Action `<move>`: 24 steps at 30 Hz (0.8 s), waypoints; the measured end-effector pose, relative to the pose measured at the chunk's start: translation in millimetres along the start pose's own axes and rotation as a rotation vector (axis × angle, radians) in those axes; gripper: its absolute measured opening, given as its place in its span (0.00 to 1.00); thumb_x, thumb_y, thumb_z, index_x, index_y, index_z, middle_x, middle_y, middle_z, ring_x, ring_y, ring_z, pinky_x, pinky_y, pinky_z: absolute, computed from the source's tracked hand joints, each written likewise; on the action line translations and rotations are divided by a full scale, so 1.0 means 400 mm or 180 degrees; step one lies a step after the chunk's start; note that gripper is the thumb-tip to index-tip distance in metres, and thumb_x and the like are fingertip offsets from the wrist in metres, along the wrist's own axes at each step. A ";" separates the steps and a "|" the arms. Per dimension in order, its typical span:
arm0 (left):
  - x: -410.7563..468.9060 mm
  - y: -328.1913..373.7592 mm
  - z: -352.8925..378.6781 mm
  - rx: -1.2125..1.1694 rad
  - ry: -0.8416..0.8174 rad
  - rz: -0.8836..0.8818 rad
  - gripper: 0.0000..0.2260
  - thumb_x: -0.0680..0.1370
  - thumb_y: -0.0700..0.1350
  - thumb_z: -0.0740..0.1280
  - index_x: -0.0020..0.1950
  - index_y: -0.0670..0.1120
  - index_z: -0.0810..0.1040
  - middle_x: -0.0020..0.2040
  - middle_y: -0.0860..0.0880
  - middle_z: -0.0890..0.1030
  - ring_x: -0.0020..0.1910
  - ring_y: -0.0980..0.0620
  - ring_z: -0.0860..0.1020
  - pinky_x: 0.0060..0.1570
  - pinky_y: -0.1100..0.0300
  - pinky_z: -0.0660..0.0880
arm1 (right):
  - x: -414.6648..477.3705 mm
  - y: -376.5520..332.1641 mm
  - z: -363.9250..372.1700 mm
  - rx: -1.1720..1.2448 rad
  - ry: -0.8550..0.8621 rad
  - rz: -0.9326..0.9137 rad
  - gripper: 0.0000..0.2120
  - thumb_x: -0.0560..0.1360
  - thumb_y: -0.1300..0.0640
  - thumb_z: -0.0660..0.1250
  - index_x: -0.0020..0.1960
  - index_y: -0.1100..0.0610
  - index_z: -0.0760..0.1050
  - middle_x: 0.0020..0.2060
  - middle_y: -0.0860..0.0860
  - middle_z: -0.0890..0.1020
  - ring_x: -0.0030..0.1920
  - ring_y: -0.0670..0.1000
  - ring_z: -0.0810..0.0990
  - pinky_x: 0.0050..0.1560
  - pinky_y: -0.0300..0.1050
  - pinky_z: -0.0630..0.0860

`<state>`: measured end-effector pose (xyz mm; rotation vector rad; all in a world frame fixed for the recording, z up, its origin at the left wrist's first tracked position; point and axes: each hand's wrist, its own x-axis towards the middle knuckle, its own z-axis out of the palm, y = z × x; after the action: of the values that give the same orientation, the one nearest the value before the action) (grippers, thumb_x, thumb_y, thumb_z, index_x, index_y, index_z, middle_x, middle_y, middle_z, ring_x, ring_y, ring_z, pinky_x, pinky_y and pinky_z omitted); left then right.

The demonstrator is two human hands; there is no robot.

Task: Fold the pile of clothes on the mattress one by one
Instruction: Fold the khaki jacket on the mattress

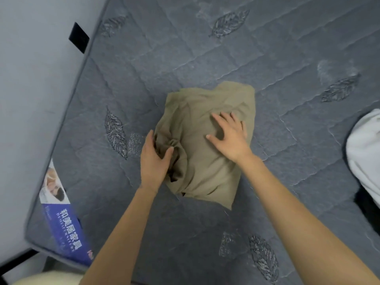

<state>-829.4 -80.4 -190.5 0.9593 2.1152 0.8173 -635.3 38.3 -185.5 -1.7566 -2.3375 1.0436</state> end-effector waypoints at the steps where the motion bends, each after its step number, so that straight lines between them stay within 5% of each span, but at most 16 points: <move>1: -0.006 0.002 0.008 0.0533 0.0182 0.0323 0.31 0.76 0.56 0.65 0.76 0.47 0.61 0.73 0.43 0.66 0.72 0.44 0.65 0.71 0.46 0.62 | 0.003 0.001 0.007 -0.0180 -0.0055 0.0030 0.32 0.76 0.42 0.65 0.77 0.45 0.57 0.78 0.49 0.55 0.78 0.53 0.45 0.75 0.56 0.39; 4: -0.030 0.026 0.065 0.1649 0.0002 0.1270 0.30 0.76 0.65 0.58 0.76 0.54 0.63 0.76 0.44 0.62 0.76 0.42 0.57 0.73 0.41 0.51 | 0.010 0.019 0.030 -0.0615 -0.0229 -0.0032 0.33 0.77 0.40 0.62 0.78 0.45 0.55 0.79 0.50 0.47 0.78 0.54 0.38 0.74 0.58 0.34; 7: -0.040 0.012 0.136 0.2452 -0.0490 0.1777 0.32 0.75 0.69 0.56 0.74 0.54 0.67 0.75 0.45 0.65 0.75 0.39 0.58 0.72 0.34 0.50 | 0.028 0.044 0.027 -0.0832 -0.0102 -0.0195 0.33 0.77 0.42 0.63 0.78 0.47 0.56 0.79 0.52 0.48 0.78 0.55 0.40 0.74 0.57 0.33; 12: -0.033 -0.065 0.143 0.2921 -0.0421 0.1333 0.33 0.74 0.71 0.52 0.75 0.55 0.66 0.75 0.46 0.67 0.72 0.38 0.65 0.69 0.33 0.51 | 0.090 0.074 -0.004 -0.0894 0.0525 -0.0281 0.40 0.71 0.37 0.68 0.78 0.47 0.56 0.79 0.54 0.47 0.78 0.56 0.40 0.73 0.58 0.33; 20: -0.019 -0.141 0.112 0.3097 -0.0606 0.1312 0.35 0.75 0.72 0.44 0.78 0.57 0.56 0.78 0.45 0.59 0.72 0.39 0.61 0.66 0.29 0.56 | 0.149 0.066 0.006 -0.1132 -0.0315 0.0382 0.49 0.67 0.27 0.63 0.78 0.41 0.41 0.76 0.52 0.32 0.75 0.58 0.29 0.72 0.68 0.36; 24: -0.034 -0.132 0.106 0.2986 -0.0274 0.1410 0.33 0.76 0.70 0.49 0.78 0.55 0.59 0.78 0.43 0.59 0.74 0.39 0.59 0.70 0.32 0.51 | 0.119 0.080 0.008 -0.0382 0.0567 0.0300 0.48 0.68 0.31 0.68 0.78 0.43 0.46 0.78 0.53 0.38 0.77 0.57 0.35 0.73 0.65 0.44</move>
<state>-810.5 -108.4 -250.7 1.9379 2.2327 -0.1071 -626.9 82.0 -221.6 -1.9298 -2.2722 0.7352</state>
